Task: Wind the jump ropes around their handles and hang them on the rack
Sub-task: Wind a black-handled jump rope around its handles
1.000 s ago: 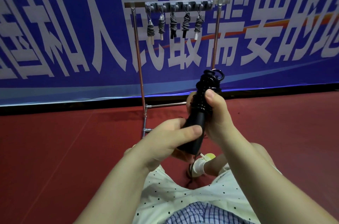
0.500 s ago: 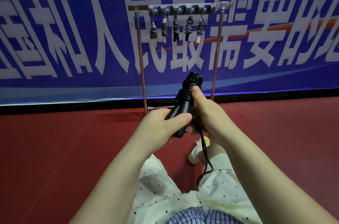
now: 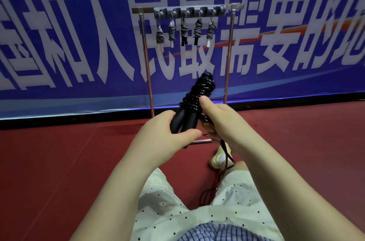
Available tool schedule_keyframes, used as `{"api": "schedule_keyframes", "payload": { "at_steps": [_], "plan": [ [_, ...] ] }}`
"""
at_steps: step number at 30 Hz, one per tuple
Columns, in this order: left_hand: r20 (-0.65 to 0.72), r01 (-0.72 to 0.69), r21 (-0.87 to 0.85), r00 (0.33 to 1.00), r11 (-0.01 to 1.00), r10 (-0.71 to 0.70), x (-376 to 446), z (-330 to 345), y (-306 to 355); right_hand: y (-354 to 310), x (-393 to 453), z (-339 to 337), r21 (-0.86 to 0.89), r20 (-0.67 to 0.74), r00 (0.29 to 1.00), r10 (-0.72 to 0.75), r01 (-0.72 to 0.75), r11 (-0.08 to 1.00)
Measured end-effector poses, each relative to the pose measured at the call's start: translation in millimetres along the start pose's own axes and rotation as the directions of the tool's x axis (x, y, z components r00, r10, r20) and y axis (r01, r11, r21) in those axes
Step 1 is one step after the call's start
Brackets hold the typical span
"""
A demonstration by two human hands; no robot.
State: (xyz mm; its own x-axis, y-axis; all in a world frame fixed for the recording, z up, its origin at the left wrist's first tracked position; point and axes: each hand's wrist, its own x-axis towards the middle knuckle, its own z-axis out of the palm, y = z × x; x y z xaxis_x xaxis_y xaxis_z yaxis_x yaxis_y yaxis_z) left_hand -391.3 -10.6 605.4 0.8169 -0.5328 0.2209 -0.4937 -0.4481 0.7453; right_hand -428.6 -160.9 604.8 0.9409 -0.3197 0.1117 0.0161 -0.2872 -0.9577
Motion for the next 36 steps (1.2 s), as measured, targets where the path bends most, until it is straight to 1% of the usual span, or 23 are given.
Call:
{"api": "schedule_keyframes", "payload": {
  "at_steps": [2, 5, 7, 8, 9, 10, 11, 12, 13, 14, 15, 17, 18, 19, 22, 25, 27, 28, 29, 31, 33, 34, 36],
  "plan": [
    [0.027, -0.01, -0.032, 1.0, 0.999, 0.01, -1, -5, 1, -1, 0, -1, 0.139, 0.047, 0.997, 0.056, -0.062, 0.988],
    [0.08, -0.035, -0.066, 0.996, 0.997, 0.04, -3, -10, 5, -1, -17, -9, 0.128, 0.136, 0.987, -0.082, 0.064, 0.99],
    [0.091, -0.038, -0.066, 0.995, 0.997, 0.044, -4, -8, 6, -2, -29, -13, 0.136, 0.098, 0.989, -0.114, 0.1, 0.986],
    [0.106, -0.037, -0.107, 0.993, 0.994, 0.048, -5, -7, 5, -2, -24, -11, 0.167, 0.073, 0.989, -0.126, 0.112, 0.98],
    [0.14, -0.013, -0.219, 0.989, 0.976, 0.045, -5, -7, 4, 0, -24, -11, 0.215, 0.062, 0.988, -0.139, 0.123, 0.969],
    [0.219, 0.061, -0.378, 0.975, 0.924, 0.025, -5, -8, 5, -1, -21, -10, 0.277, 0.064, 0.987, -0.15, 0.127, 0.952],
    [0.357, 0.185, -0.522, 0.934, 0.833, 0.016, -8, -7, 4, 2, -20, -9, 0.329, 0.058, 0.986, -0.155, 0.127, 0.936],
    [0.499, 0.312, -0.605, 0.865, 0.732, 0.044, -10, -8, 5, 3, -19, -9, 0.362, 0.052, 0.983, -0.178, 0.147, 0.92],
    [0.614, 0.414, -0.639, 0.782, 0.648, 0.106, -12, -6, 3, 4, -19, -8, 0.349, 0.049, 0.976, -0.21, 0.18, 0.92],
    [0.674, 0.481, -0.662, 0.718, 0.575, 0.175, -14, -4, 2, 2, -19, -7, 0.328, 0.052, 0.972, -0.231, 0.202, 0.923],
    [0.689, 0.525, -0.69, 0.687, 0.499, 0.231, -14, -1, 2, 0, -19, -5, 0.297, 0.042, 0.973, -0.227, 0.205, 0.933],
    [0.672, 0.583, -0.729, 0.71, 0.359, 0.211, -12, 4, 2, 0, -17, -4, 0.221, -0.002, 0.979, -0.204, 0.199, 0.955],
    [0.657, 0.585, -0.74, 0.735, 0.331, 0.168, -11, 6, 3, -1, -18, -3, 0.186, -0.019, 0.978, -0.207, 0.206, 0.961],
    [0.639, 0.573, -0.748, 0.758, 0.335, 0.13, -10, 8, 5, 0, -18, -3, 0.151, -0.029, 0.979, -0.203, 0.205, 0.967],
    [0.566, 0.496, -0.755, 0.823, 0.429, 0.045, -8, 11, 7, 3, -19, -6, 0.085, 0.016, 0.988, -0.151, 0.149, 0.985],
    [0.42, 0.367, -0.704, 0.905, 0.608, -0.061, -9, 16, 5, 4, -15, -7, -0.118, 0.027, 0.996, -0.084, 0.087, 0.989],
    [0.33, 0.301, -0.619, 0.938, 0.725, -0.107, -10, 18, 5, 7, -14, -7, -0.237, 0.031, 0.997, -0.068, 0.073, 0.969],
    [0.304, 0.283, -0.578, 0.945, 0.766, -0.12, -11, 18, 6, 7, -15, -7, -0.252, 0.033, 0.997, -0.067, 0.073, 0.965],
    [0.285, 0.268, -0.537, 0.95, 0.8, -0.127, -10, 18, 5, 8, -19, -8, -0.255, 0.039, 0.998, -0.052, 0.06, 0.965],
    [0.243, 0.223, -0.435, 0.962, 0.873, -0.124, -8, 17, 2, 13, -11, -4, -0.213, -0.01, 0.999, -0.034, 0.031, 0.977],
    [0.192, 0.16, -0.3, 0.976, 0.941, -0.104, -5, 16, -1, 24, -9, -10, -0.096, 0.006, 0.998, -0.057, 0.057, 0.994],
    [0.16, 0.13, -0.253, 0.983, 0.959, -0.091, -4, 15, -2, 23, -9, -10, -0.03, 0.002, 1.0, -0.026, 0.026, 0.999],
    [0.094, 0.088, -0.209, 0.993, 0.974, -0.07, -3, 12, -2, 18, -12, -11, -0.021, 0.1, 0.995, 0.03, -0.028, 0.999]
  ]
}}
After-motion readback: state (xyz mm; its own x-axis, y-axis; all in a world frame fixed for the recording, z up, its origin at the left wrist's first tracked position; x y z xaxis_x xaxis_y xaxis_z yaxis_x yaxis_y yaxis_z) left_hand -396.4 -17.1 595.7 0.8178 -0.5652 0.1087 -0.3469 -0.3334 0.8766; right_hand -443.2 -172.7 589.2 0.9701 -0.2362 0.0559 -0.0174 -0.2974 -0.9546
